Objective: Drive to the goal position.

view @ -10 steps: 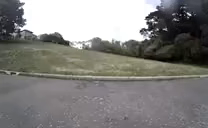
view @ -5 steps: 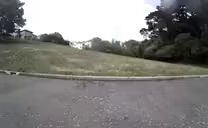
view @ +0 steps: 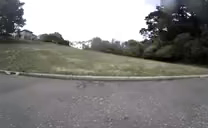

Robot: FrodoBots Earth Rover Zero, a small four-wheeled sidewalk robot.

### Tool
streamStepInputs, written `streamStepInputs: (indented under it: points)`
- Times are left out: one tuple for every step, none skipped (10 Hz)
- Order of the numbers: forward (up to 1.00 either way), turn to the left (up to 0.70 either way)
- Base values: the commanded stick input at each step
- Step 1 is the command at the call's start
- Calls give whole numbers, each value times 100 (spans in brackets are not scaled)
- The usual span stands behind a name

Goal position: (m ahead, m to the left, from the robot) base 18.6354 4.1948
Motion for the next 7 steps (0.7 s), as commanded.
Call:
streamStepInputs:
  points:
    - [0,0]
    - [0,0]
    - [0,0]
    - [0,0]
    - [0,0]
    - [0,0]
    - [0,0]
